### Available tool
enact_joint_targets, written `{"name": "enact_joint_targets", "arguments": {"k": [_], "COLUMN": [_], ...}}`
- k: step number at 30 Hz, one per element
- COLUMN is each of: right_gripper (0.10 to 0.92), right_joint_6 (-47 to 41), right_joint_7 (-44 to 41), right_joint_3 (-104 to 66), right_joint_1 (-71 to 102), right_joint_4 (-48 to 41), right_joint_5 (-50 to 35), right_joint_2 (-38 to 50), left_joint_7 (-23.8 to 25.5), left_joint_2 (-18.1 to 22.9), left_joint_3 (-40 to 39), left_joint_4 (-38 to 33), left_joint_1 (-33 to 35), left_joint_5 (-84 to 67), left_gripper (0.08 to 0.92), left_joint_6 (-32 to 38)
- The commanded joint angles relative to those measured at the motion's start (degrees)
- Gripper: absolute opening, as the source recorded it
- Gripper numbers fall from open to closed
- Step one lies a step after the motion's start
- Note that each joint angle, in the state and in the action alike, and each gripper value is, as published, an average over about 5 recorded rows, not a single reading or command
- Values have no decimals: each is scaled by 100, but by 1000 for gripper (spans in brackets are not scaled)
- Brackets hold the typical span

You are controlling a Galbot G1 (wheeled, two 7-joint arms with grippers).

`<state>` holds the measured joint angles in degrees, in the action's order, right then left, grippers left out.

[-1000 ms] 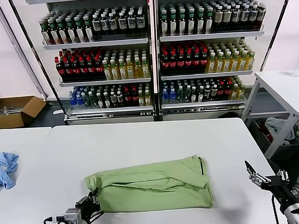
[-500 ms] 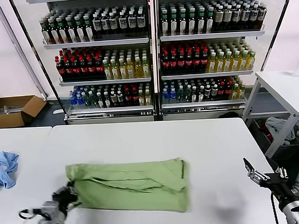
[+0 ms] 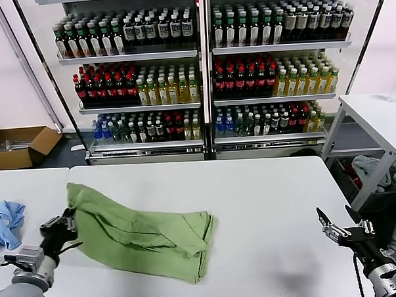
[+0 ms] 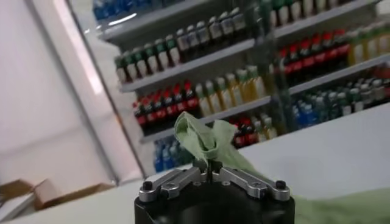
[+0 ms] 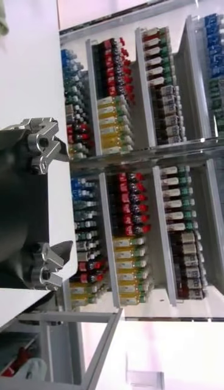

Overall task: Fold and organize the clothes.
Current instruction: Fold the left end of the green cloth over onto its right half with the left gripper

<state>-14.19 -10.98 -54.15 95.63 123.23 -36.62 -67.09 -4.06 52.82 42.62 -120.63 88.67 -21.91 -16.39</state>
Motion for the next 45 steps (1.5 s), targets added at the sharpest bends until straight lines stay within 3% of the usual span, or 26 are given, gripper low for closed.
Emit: {"name": "enact_joint_targets", "arguments": {"k": [1,10,22,28,34,45], "right_gripper": [823,823,823,823,823,823], "right_joint_6": [-9,-24,-52,-78,-73,-67], "right_joint_7": [4,3,0,-2,-2,4], "right_joint_3": [52,-27,-29,73,39,188], "right_joint_1": [-14,52,100,123,170,87], "right_joint_4": [22,92,207,280,324,277], "right_joint_5": [21,82,173,250,259,274], "right_joint_2": [-22,-86,-314,-469,-485,-518], "left_joint_7": [218,287,582,250,206,90], "left_joint_2": [82,-6,306,555,451,133], "left_joint_3": [-1933,-3350,-4267,-4287,-4134,-2728], "left_joint_4": [-1020,-190,773,1011,498,-498], "left_joint_1": [-166,-951,-1282,-1761,-1813,-1428], "left_joint_5": [46,-61,346,169,-299,-1257], "left_gripper": [93,93,123,272,445,761], "left_joint_6": [287,307,273,382,344,-77]}}
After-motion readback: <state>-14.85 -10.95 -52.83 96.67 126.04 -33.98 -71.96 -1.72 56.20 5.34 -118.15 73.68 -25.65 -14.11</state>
